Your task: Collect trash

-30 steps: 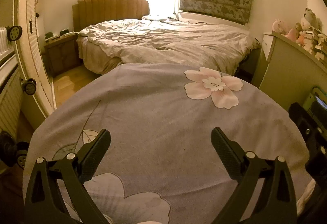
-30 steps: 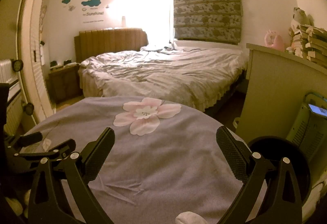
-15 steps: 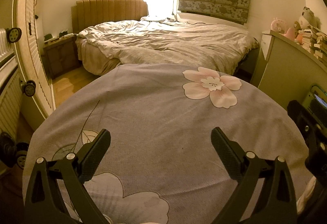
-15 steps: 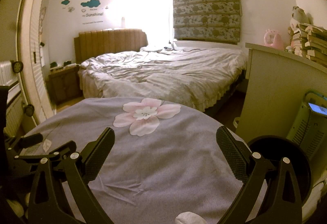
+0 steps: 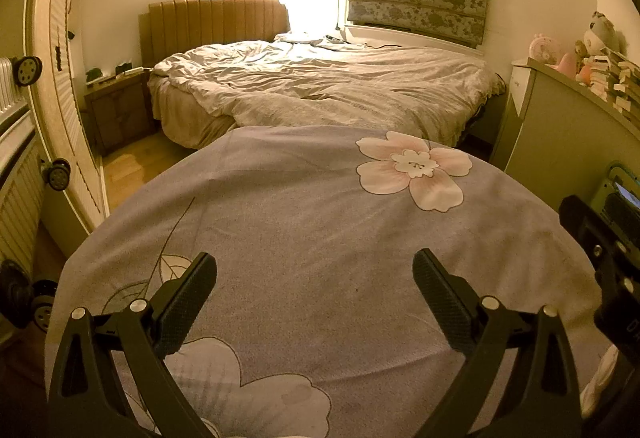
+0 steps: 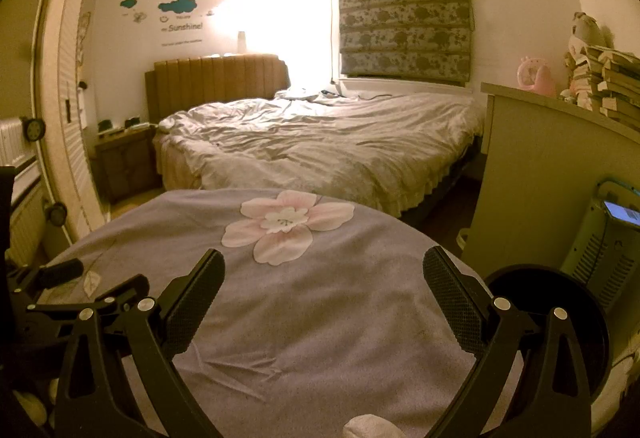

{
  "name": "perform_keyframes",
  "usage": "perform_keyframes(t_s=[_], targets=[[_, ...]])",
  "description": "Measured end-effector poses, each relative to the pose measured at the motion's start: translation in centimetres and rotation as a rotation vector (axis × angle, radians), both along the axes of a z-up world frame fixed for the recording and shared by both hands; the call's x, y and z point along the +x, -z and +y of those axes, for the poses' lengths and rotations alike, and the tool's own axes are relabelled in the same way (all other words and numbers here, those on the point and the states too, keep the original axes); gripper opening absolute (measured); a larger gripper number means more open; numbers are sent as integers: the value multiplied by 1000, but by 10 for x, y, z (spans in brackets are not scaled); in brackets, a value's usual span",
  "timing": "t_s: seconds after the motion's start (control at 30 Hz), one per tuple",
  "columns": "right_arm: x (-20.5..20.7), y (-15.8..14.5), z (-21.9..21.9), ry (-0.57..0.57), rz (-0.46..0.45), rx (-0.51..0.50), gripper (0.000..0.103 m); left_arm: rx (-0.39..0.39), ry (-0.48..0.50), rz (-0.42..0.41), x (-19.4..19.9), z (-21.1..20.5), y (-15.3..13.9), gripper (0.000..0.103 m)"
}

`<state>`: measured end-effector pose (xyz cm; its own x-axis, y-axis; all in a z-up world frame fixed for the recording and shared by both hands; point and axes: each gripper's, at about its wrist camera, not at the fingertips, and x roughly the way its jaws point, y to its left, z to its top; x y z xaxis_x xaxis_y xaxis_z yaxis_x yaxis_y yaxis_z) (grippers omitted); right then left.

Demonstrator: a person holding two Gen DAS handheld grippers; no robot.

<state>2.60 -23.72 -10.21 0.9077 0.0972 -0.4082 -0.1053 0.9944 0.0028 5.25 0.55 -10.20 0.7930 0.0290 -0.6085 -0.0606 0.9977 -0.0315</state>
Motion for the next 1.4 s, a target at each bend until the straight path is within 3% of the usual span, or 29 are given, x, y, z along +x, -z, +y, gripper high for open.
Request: perform_keyframes(t_s=[1.4], targets=[[-1,-2,0,0,2,0,98,5,0,-2,-1,-4,0,97]])
